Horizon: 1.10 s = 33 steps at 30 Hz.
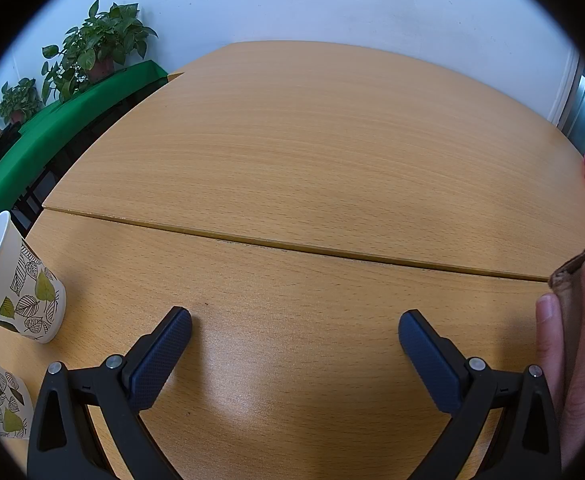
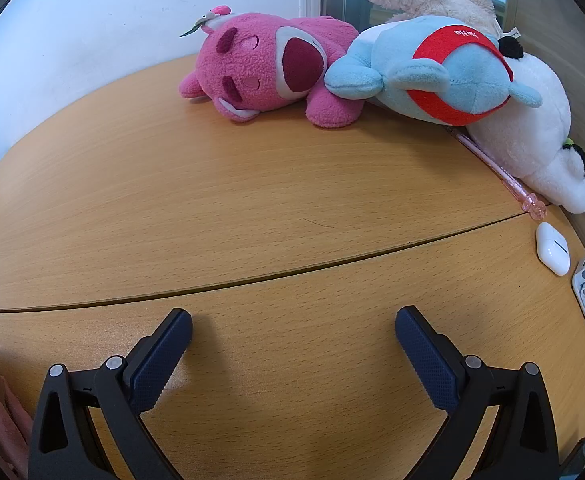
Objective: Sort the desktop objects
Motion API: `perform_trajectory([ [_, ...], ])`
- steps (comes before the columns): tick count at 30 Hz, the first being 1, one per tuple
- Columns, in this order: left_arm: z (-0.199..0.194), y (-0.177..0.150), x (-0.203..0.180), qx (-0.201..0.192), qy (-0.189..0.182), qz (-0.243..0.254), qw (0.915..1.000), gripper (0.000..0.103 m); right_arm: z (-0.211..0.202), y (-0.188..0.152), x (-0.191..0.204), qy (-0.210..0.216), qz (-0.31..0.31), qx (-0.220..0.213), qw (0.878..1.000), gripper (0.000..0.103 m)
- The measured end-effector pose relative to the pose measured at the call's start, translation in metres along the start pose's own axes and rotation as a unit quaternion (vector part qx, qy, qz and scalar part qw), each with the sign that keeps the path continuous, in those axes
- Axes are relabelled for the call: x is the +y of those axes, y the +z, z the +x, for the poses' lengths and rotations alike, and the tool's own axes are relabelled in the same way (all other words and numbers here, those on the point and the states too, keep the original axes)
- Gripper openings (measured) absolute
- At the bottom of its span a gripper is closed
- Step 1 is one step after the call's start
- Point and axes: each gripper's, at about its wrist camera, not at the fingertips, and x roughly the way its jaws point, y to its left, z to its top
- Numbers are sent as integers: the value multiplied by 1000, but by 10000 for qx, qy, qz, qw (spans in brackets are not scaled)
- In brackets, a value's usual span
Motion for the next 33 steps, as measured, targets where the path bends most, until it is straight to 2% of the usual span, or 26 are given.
perform_trajectory([
  [33, 1, 0, 0, 0, 2, -4, 10000, 103, 1, 2, 1, 3, 4, 3, 10000, 103],
])
